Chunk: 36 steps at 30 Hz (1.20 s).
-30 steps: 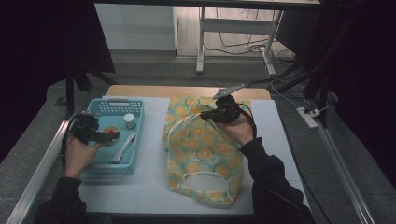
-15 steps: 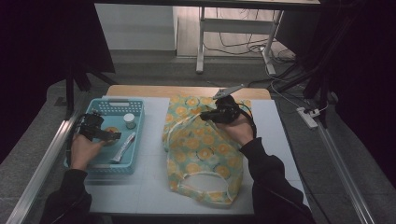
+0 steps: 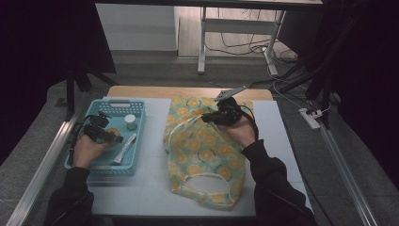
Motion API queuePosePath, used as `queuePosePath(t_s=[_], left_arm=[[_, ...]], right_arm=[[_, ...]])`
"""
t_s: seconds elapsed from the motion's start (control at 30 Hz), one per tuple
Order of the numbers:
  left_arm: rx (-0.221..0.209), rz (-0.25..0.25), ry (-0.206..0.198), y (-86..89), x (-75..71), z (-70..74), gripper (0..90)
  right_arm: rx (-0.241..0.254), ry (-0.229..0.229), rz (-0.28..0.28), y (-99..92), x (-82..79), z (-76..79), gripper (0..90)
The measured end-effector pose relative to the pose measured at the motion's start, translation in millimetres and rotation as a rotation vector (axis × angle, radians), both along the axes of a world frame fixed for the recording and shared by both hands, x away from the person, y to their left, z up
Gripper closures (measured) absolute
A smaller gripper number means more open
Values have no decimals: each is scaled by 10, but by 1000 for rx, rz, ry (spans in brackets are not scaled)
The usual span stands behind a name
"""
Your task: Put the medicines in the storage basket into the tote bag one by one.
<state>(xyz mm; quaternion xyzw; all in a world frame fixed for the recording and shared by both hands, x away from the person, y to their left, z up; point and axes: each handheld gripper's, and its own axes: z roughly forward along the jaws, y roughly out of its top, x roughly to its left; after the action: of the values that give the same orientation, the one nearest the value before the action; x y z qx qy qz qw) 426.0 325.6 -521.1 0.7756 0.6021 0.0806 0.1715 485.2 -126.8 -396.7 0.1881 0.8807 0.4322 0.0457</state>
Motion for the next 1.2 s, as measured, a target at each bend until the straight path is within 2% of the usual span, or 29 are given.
queuePosePath(t_s=[0.13, 0.3, 0.53, 0.63, 0.83, 1.2], left_arm=[[22, 8, 12, -3, 15, -3, 66], [21, 22, 27, 10, 27, -4, 200], [36, 12, 40, -12, 29, 13, 207], [27, 15, 28, -1, 21, 34, 208], [-19, 19, -10, 42, -8, 107, 208], [-80, -36, -80, 61, -157, 319, 208]], right_arm=[[2, 0, 1, -4, -3, -7, 900], [4, -1, -3, -20, -2, -12, 900], [8, 0, -10, -39, 11, -21, 900], [8, -1, -9, -34, 11, -24, 900], [9, -4, -13, -21, 18, -13, 900], [7, -3, -18, -5, 40, -38, 900]])
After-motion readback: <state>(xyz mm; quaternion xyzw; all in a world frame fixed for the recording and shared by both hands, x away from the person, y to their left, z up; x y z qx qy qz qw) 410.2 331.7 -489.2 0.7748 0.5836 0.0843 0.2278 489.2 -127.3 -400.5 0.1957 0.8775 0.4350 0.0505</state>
